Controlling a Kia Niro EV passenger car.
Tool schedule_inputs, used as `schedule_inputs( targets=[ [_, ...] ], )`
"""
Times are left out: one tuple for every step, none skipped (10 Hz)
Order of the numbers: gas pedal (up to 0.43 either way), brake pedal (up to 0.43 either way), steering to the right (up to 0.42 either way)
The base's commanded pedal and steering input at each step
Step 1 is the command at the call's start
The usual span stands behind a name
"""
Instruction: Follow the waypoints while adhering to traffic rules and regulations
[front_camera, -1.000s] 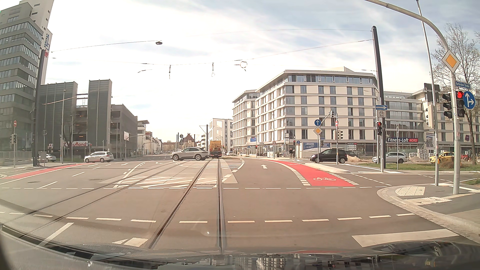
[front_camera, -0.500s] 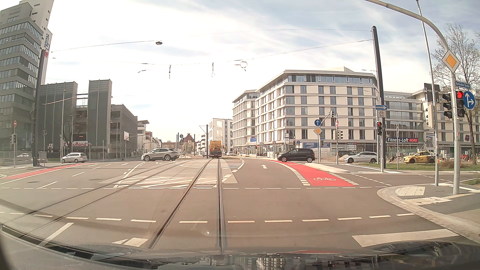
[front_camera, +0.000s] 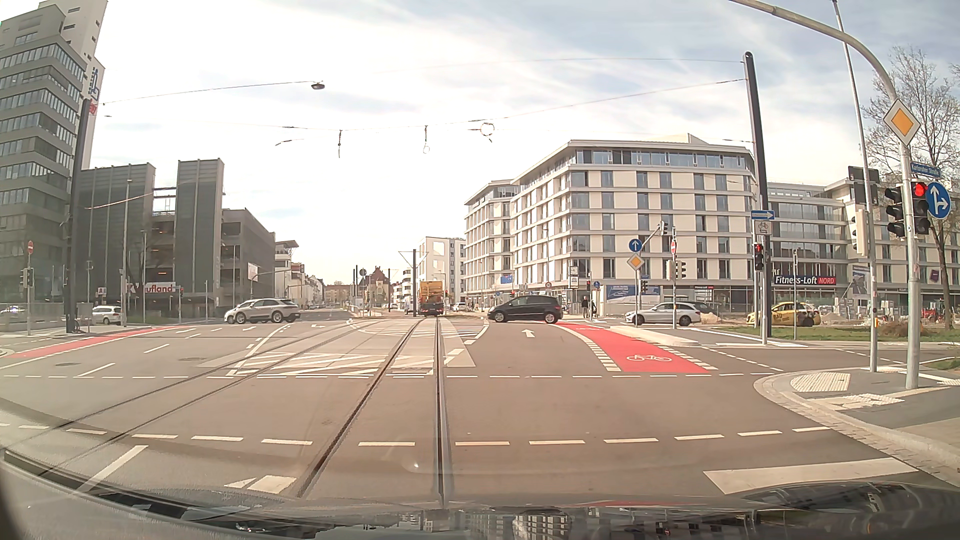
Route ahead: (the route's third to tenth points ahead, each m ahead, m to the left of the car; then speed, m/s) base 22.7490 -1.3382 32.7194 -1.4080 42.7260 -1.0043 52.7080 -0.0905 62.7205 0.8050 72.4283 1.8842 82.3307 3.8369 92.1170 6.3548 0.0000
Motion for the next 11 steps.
schedule_inputs(
  targets=[
    [0.000, 0.201, 0.063],
    [0.000, 0.201, 0.063],
    [0.000, 0.201, 0.063],
    [0.000, 0.201, 0.063],
    [0.000, 0.195, 0.063],
    [0.000, 0.195, 0.063],
    [0.000, 0.201, 0.063],
    [0.000, 0.201, 0.063],
    [0.000, 0.201, 0.063],
    [0.000, 0.201, 0.062],
    [0.000, 0.201, 0.063]
  ],
)
